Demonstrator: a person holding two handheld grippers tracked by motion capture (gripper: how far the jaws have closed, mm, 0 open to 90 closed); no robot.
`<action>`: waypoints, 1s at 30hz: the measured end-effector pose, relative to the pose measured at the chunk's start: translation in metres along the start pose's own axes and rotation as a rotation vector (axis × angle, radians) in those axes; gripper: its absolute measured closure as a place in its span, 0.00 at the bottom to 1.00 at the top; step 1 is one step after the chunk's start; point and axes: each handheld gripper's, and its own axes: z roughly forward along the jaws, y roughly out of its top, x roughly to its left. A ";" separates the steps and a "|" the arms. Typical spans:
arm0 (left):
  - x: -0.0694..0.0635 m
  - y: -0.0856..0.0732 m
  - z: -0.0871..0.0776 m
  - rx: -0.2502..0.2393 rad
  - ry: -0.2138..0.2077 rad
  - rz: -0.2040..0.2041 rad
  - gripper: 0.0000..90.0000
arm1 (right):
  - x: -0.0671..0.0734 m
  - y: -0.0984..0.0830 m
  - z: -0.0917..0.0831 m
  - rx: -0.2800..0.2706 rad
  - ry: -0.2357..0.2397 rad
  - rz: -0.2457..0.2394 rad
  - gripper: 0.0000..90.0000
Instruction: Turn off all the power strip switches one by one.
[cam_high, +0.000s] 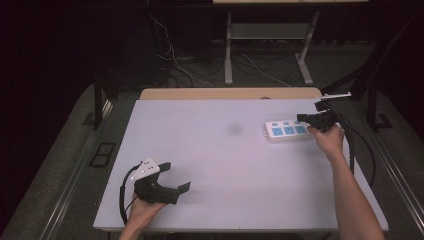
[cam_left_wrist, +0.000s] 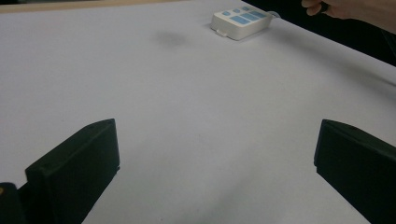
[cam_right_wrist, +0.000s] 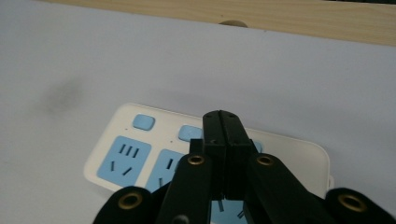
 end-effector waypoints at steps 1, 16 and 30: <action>0.000 0.000 0.000 -0.003 -0.001 -0.002 0.00 | 0.001 0.000 -0.002 0.000 0.004 0.003 1.00; -0.002 0.001 -0.001 -0.014 -0.011 0.001 0.00 | 0.024 -0.011 -0.031 -0.068 0.070 0.022 0.63; -0.004 0.002 -0.002 -0.025 -0.017 0.001 0.00 | 0.061 -0.031 -0.059 -0.085 0.170 -0.017 0.00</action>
